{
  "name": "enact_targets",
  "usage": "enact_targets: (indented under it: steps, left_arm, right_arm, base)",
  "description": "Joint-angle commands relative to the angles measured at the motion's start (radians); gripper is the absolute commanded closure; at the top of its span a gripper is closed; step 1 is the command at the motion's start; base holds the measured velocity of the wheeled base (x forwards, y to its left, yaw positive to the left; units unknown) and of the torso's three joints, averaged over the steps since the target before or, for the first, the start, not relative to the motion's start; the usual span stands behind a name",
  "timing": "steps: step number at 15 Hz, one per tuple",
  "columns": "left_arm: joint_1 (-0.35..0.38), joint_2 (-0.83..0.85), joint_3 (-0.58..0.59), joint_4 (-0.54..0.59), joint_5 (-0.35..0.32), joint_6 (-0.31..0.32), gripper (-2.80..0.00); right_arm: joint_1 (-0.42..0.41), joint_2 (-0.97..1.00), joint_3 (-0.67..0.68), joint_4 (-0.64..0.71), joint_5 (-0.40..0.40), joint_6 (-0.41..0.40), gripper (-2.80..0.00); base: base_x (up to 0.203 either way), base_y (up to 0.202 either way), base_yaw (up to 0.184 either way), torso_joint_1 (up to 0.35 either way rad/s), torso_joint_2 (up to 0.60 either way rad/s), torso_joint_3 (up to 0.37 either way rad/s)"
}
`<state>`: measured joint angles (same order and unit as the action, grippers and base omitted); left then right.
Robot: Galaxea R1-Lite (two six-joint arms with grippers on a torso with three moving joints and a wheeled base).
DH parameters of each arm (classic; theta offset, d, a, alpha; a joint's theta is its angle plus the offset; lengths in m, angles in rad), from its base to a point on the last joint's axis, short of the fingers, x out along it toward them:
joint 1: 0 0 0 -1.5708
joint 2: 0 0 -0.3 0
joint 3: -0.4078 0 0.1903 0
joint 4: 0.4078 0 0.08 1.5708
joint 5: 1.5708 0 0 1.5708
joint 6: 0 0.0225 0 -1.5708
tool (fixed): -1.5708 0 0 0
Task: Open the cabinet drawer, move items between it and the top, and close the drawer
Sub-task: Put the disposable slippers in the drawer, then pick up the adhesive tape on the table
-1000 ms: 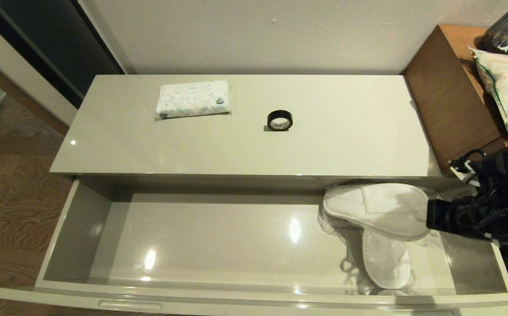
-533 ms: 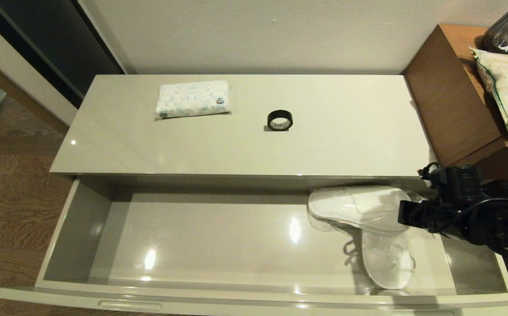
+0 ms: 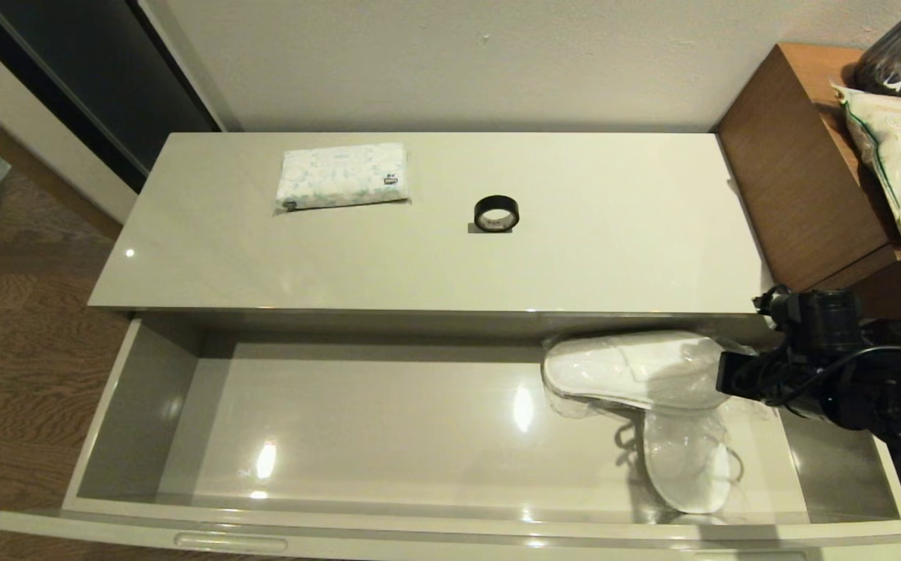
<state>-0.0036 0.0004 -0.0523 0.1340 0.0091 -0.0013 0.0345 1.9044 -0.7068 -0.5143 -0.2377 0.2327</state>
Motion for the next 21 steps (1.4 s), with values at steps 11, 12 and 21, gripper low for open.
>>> enact_targets:
  steps: [11, 12, 21]
  left_arm:
    - [0.001, 0.0, 0.0, 0.001, 0.0, 0.0, 0.0]
    - [0.001, 0.0, 0.0, 0.001, 0.0, 0.0, 0.0]
    - [-0.001, 0.0, 0.0, 0.001, 0.0, 0.0, 0.0]
  right_arm:
    - [0.07, -0.509, -0.166, 0.507, 0.041, 0.018, -2.8]
    - [0.131, -0.584, -0.202, 0.607, 0.053, 0.036, -2.8]
    - [0.349, -0.865, -0.534, 1.231, 0.071, 0.226, 0.0]
  base:
    - [0.0, 0.0, 0.0, 0.0, 0.0, 0.0]
    - [0.0, 0.0, 0.0, 0.0, 0.0, 0.0]
    - [0.0, 0.0, 0.0, 0.0, 0.0, 0.0]
